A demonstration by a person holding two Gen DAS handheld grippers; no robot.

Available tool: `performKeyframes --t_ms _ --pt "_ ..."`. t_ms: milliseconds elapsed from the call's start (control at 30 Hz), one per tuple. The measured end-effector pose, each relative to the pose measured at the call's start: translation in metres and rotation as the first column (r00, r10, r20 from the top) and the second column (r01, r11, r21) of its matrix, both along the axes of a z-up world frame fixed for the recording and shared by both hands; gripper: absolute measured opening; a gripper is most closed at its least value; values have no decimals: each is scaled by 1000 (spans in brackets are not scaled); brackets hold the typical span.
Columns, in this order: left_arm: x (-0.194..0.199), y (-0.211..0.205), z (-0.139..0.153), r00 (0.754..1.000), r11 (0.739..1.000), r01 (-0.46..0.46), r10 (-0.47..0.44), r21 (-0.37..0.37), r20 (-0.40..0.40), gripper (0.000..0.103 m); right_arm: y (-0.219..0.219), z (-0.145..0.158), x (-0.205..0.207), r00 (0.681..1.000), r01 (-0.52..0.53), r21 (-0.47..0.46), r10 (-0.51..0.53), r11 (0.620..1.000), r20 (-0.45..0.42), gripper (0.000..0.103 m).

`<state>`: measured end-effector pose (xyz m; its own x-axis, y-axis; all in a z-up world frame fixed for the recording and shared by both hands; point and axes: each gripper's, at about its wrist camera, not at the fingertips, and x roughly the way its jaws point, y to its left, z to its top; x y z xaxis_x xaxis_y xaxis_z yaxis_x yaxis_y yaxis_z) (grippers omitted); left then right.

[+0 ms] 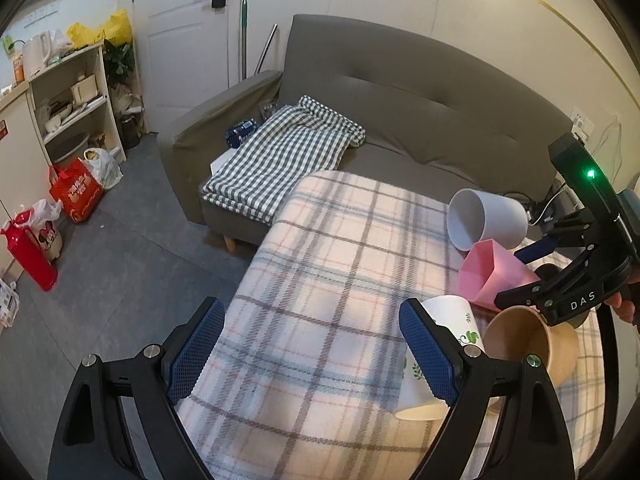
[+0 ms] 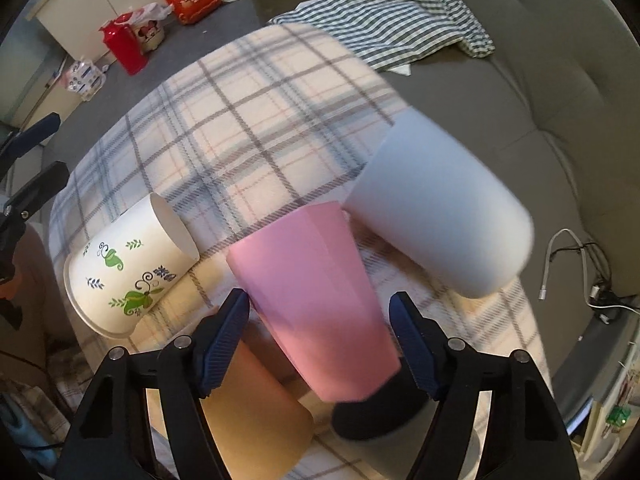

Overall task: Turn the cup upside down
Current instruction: 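Close the right gripper on the pink cup's body, then lift the pink cup with the right gripper off the table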

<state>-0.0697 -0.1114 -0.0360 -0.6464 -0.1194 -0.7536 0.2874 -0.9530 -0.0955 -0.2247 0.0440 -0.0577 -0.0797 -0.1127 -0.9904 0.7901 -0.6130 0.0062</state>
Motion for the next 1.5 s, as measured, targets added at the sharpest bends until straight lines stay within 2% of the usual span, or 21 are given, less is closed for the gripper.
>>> performKeyframes --t_ms 300,533,767,1067,1167,1333,1367,1433,1500 --pt "-4 13 -6 1000 1000 22 -22 -10 17 92 0 -12 -19 995 55 -75 -48 996 87 73" --pt "-3 22 -5 999 999 41 -41 -34 17 92 4 -16 -24 987 103 -93 -90 990 134 72" --pt "-4 18 -4 999 999 33 -33 -37 14 92 16 7 -14 991 118 -164 -105 979 86 67" --pt "-3 18 -3 1000 999 24 -24 -48 3 92 36 71 12 985 143 -274 -163 951 -49 64" --pt "1 18 -1 1000 998 24 -24 -55 -6 92 50 100 34 968 180 -310 -224 934 -111 64" --pt "11 23 6 999 997 24 -26 -76 -34 92 96 137 85 920 301 -361 -368 883 -133 64" --pt "13 25 8 999 997 27 -30 -78 -42 92 105 140 97 907 329 -358 -398 874 -140 64" --pt "18 31 11 997 996 41 -46 -81 -58 92 125 137 119 859 433 -332 -495 838 -129 65" --pt "24 38 14 995 994 57 -65 -97 -77 92 144 123 139 811 530 -309 -578 790 -86 65"
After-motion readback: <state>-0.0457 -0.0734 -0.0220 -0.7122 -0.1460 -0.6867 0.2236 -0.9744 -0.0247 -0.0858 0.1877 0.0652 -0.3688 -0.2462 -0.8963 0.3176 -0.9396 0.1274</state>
